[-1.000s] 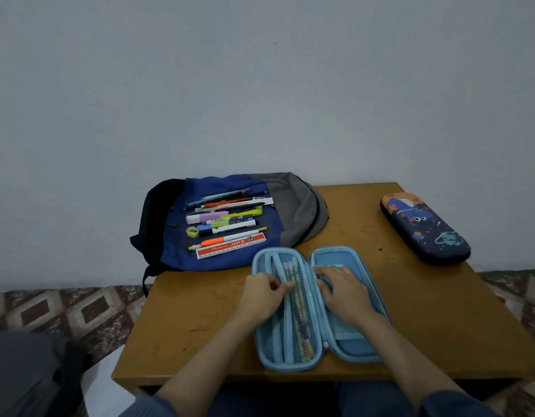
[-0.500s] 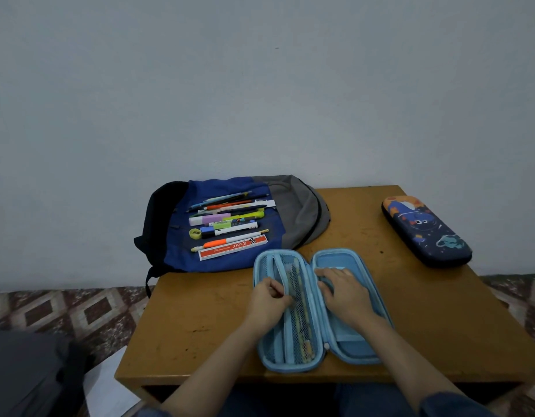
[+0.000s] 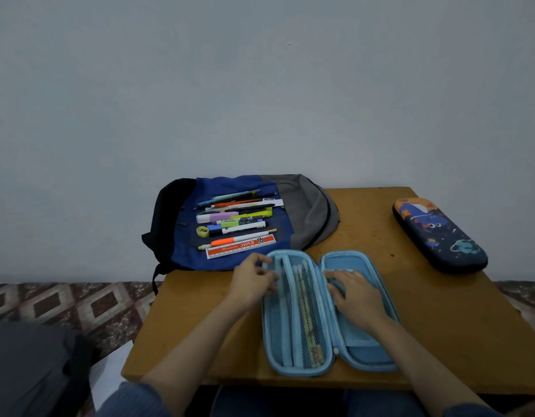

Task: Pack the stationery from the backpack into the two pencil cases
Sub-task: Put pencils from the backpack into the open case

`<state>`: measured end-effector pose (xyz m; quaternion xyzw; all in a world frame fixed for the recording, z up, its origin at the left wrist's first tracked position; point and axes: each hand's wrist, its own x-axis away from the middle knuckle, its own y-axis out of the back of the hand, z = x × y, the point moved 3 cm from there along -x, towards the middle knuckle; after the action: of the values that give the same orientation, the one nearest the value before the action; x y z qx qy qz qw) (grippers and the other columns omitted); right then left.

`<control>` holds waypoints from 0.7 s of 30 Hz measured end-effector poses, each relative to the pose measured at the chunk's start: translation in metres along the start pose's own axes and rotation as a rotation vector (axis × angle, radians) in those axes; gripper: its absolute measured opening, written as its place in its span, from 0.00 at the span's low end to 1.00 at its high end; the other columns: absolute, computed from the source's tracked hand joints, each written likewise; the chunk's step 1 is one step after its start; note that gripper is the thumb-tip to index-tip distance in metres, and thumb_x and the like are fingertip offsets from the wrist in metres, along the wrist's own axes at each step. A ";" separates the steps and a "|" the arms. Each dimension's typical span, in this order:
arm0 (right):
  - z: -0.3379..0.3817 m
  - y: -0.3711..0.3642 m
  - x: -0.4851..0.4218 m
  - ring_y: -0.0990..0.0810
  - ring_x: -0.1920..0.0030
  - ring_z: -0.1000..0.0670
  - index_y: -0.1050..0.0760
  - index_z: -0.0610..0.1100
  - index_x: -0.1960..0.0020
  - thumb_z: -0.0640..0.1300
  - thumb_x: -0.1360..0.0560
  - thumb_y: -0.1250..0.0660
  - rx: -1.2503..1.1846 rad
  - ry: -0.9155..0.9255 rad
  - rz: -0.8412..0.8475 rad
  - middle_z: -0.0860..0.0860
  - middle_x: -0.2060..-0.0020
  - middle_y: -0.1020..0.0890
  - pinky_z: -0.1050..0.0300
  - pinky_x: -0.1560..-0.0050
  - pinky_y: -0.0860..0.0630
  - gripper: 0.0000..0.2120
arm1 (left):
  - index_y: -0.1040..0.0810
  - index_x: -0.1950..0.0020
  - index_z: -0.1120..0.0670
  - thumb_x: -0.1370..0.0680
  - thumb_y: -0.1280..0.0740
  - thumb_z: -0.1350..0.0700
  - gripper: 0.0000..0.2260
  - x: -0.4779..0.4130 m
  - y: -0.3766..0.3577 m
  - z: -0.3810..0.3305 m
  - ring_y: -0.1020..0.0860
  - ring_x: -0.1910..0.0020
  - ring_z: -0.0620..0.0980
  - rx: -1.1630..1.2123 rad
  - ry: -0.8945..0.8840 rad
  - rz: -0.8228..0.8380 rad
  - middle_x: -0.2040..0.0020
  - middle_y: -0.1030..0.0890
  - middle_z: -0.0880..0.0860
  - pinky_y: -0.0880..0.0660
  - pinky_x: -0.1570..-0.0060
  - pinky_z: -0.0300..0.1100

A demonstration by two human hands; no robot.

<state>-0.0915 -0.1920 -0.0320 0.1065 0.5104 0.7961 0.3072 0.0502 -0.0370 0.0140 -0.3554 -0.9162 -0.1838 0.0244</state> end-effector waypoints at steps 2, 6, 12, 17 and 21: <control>0.000 -0.001 0.000 0.31 0.36 0.53 0.30 0.52 0.34 0.49 0.20 0.43 -0.004 0.005 -0.010 0.57 0.41 0.23 0.58 0.46 0.28 0.16 | 0.28 0.47 0.55 0.23 0.37 0.63 0.06 -0.010 0.022 0.001 0.20 0.60 0.47 -0.109 -0.054 -0.089 0.54 0.20 0.53 0.23 0.61 0.37; 0.000 -0.001 0.001 0.31 0.36 0.52 0.29 0.51 0.34 0.48 0.20 0.42 -0.020 0.007 -0.030 0.57 0.42 0.22 0.56 0.47 0.27 0.16 | 0.24 0.49 0.55 0.22 0.36 0.59 0.04 -0.035 0.065 0.006 0.22 0.55 0.48 -0.348 -0.129 -0.292 0.50 0.20 0.54 0.25 0.59 0.38; -0.001 -0.002 0.003 0.30 0.37 0.53 0.28 0.51 0.34 0.48 0.21 0.41 -0.037 0.023 -0.052 0.56 0.42 0.22 0.55 0.48 0.25 0.15 | 0.26 0.39 0.60 0.22 0.38 0.62 0.12 -0.066 0.108 0.024 0.24 0.43 0.57 -0.521 -0.089 -0.385 0.41 0.23 0.61 0.26 0.51 0.45; -0.001 -0.002 0.003 0.31 0.37 0.54 0.29 0.52 0.34 0.49 0.20 0.42 -0.029 0.024 -0.053 0.58 0.42 0.23 0.58 0.50 0.25 0.15 | 0.33 0.31 0.57 0.24 0.38 0.66 0.21 -0.082 0.109 0.037 0.26 0.39 0.59 -0.735 -0.050 -0.249 0.36 0.26 0.60 0.25 0.47 0.49; -0.001 -0.002 0.004 0.32 0.36 0.55 0.29 0.53 0.34 0.49 0.20 0.42 -0.042 0.003 -0.050 0.58 0.42 0.23 0.57 0.49 0.25 0.15 | 0.36 0.30 0.54 0.24 0.37 0.65 0.23 -0.090 0.108 0.043 0.27 0.40 0.57 -0.948 -0.046 -0.191 0.37 0.28 0.59 0.25 0.46 0.48</control>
<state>-0.0937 -0.1897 -0.0351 0.0860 0.4964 0.7989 0.3285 0.1921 -0.0059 -0.0076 -0.2456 -0.7603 -0.5746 -0.1774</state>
